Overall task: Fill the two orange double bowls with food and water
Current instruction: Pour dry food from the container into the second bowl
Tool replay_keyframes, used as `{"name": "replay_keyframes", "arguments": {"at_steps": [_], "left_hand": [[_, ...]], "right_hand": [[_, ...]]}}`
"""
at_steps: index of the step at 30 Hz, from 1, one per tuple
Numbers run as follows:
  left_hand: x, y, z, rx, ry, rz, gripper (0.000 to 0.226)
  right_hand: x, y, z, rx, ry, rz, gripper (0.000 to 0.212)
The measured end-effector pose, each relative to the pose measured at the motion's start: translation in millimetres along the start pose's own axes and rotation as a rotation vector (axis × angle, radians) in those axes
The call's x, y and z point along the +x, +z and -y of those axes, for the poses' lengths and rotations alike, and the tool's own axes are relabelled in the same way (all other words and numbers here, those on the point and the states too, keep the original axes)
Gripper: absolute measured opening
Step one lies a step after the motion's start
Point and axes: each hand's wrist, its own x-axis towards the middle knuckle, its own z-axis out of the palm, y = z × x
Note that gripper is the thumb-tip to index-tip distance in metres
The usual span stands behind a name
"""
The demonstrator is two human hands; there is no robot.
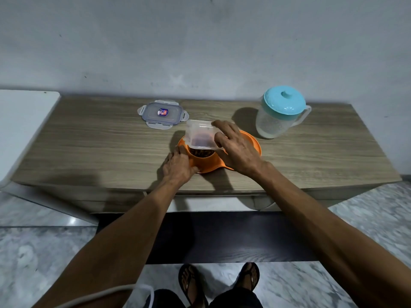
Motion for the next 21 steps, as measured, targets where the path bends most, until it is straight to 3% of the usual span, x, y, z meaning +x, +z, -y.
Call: {"name": "replay_keyframes", "arguments": {"at_steps": [7, 12, 17, 21], "left_hand": [[-0.7, -1.4, -0.1, -0.044, 0.003, 0.011, 0.107], [-1.6, -2.3, 0.4, -0.024, 0.007, 0.0, 0.097], [-1.3, -2.0, 0.5, -0.035, 0.022, -0.022, 0.099], [-0.8, -0.9, 1.0, -0.014, 0.035, -0.037, 0.096]], "right_hand": [[-2.5, 2.9, -2.9, 0.009, 0.015, -0.021, 0.02], [-1.6, 2.9, -4.3, 0.118, 0.115, -0.067, 0.025], [12.8, 2.4, -16.8, 0.306, 0.386, -0.214, 0.027], [41.2, 2.4, -30.7, 0.554, 0.756, -0.325, 0.026]]}}
